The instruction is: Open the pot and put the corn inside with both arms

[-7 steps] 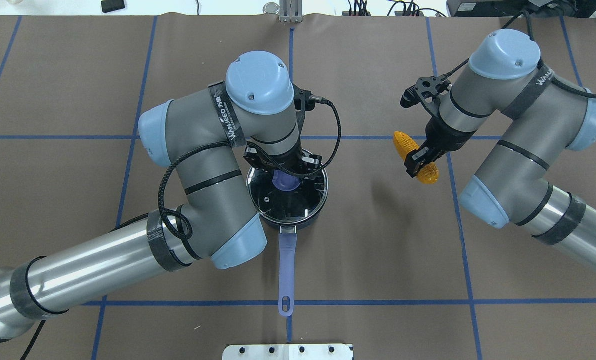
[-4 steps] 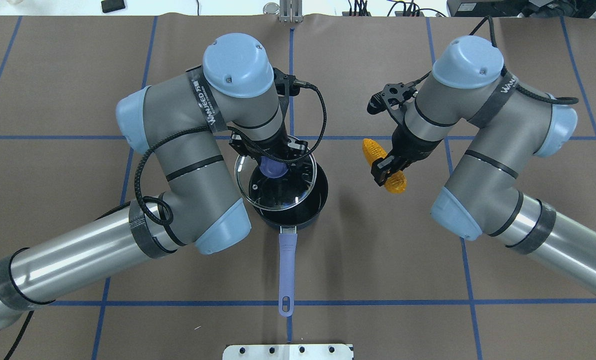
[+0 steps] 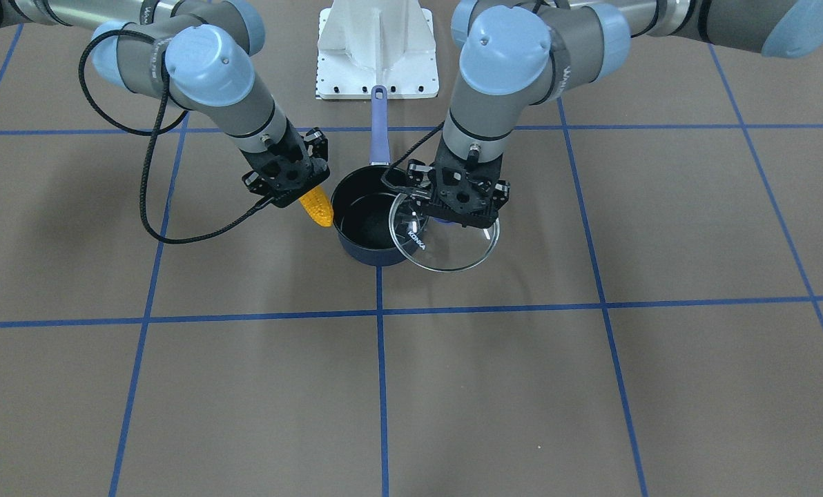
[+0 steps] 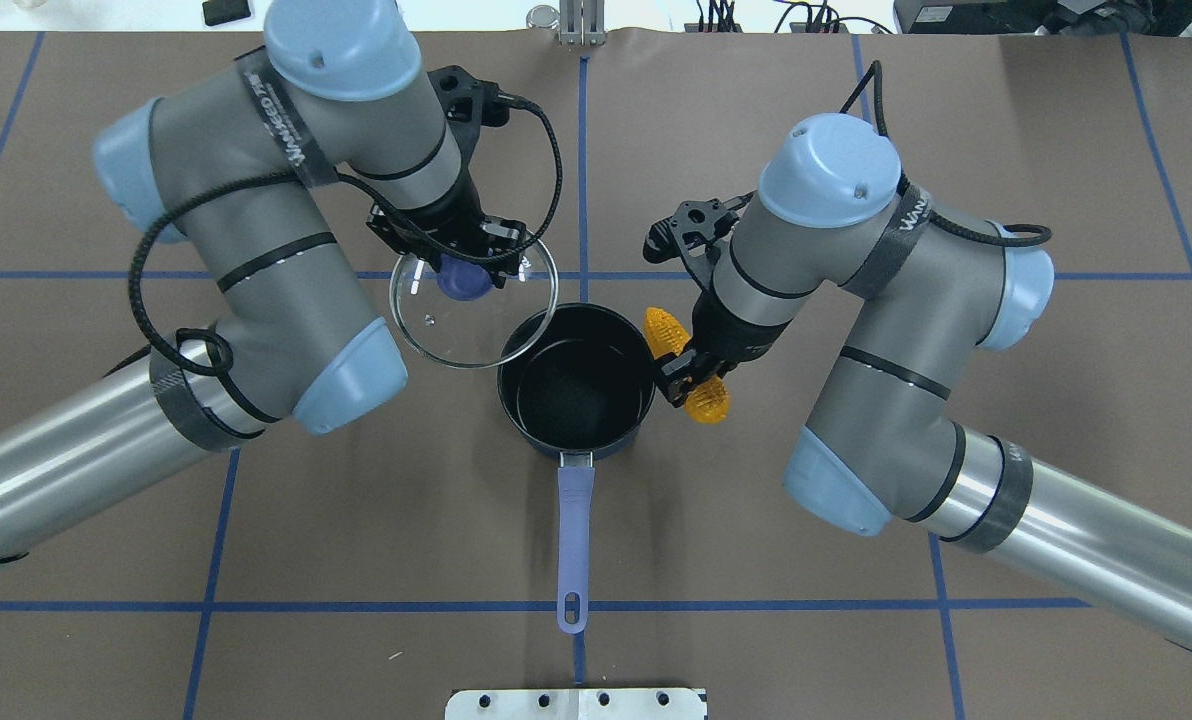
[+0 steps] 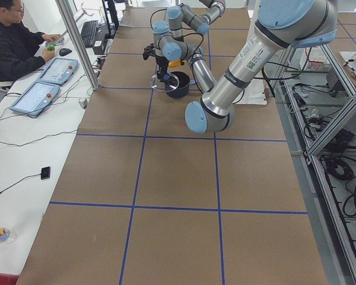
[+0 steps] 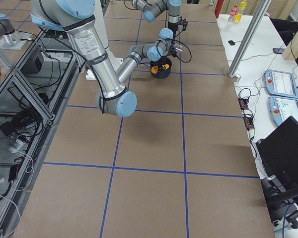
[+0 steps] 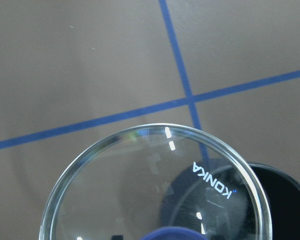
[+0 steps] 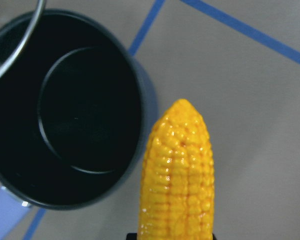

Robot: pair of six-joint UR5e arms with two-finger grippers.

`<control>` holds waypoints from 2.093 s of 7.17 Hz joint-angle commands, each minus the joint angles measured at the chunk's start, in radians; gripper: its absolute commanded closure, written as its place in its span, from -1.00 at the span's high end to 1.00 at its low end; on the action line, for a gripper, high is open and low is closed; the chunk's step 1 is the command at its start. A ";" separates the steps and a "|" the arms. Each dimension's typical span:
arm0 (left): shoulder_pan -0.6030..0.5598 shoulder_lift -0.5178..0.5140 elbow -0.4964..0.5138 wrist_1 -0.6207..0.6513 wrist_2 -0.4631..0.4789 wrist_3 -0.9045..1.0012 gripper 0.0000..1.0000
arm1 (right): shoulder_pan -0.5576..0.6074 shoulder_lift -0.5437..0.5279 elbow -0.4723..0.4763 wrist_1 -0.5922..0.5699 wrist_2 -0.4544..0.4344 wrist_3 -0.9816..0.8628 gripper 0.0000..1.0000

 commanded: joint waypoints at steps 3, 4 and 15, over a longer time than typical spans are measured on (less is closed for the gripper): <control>-0.182 0.136 -0.020 -0.001 -0.128 0.282 -0.09 | -0.071 0.118 -0.059 0.000 -0.058 0.049 -0.39; -0.215 0.187 -0.020 -0.008 -0.130 0.386 -0.09 | -0.069 0.120 -0.062 0.003 -0.058 0.049 -0.38; -0.371 0.395 -0.019 -0.023 -0.160 0.713 -0.08 | -0.066 0.146 -0.104 0.133 -0.153 0.156 1.00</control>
